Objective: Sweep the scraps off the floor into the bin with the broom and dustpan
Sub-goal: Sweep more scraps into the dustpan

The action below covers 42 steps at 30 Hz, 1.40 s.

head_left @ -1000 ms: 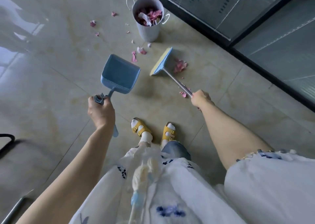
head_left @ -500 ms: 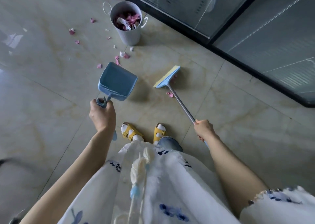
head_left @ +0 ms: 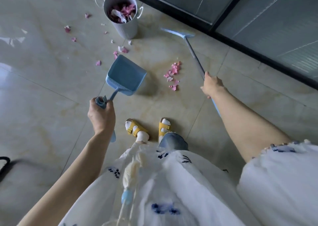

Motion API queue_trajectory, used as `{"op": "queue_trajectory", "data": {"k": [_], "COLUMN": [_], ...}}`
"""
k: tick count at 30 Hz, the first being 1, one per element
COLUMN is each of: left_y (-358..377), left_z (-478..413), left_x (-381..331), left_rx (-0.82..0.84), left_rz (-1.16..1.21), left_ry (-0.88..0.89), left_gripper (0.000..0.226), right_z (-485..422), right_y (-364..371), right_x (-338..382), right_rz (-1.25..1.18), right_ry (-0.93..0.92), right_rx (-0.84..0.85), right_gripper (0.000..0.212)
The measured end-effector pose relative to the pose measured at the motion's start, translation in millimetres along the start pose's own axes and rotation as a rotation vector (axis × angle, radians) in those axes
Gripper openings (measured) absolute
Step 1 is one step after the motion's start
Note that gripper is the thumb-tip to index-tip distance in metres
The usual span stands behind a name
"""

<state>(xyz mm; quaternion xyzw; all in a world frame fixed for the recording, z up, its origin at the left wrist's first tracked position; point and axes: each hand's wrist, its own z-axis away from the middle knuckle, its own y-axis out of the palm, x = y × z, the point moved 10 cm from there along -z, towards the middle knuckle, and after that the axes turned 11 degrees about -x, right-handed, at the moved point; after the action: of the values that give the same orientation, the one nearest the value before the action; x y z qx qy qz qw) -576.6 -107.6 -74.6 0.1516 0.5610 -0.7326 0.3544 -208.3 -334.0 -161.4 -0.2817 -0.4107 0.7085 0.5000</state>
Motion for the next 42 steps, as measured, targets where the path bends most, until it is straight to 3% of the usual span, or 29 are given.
{"op": "queue_trajectory", "data": {"k": [5, 13, 19, 25, 31, 37, 42], "left_y": [-10, -9, -12, -11, 9, 9, 7], "left_z": [-4, 0, -20, -61, -77, -68, -62], "left_x": [6, -11, -19, -48, -53, -41, -32], "left_rx": [-0.012, 0.034, 0.108, 0.28, 0.379, 0.359, 0.35], "left_rz": [-0.04, -0.142, -0.212, -0.35, -0.426, -0.442, -0.407], "left_ry": [0.04, 0.142, 0.201, 0.336, 0.398, 0.447, 0.425], "left_gripper": [0.008, 0.006, 0.009, 0.01, 0.011, 0.012, 0.011], "right_z": [22, 141, 170, 179, 155, 175, 202], "right_y": [37, 78, 57, 32, 53, 67, 80], "right_x": [-11, -75, -83, -56, -19, 52, 102], "right_rz": [-0.167, -0.039, -0.504, -0.652, -0.69, -0.626, -0.647], "right_ry": [0.112, 0.054, 0.263, 0.408, 0.571, 0.486, 0.434], "right_rx": [0.133, 0.295, 0.262, 0.191, 0.199, 0.302, 0.466], "right_gripper": [0.029, 0.047, 0.04, 0.043, 0.024, 0.028, 0.019]}}
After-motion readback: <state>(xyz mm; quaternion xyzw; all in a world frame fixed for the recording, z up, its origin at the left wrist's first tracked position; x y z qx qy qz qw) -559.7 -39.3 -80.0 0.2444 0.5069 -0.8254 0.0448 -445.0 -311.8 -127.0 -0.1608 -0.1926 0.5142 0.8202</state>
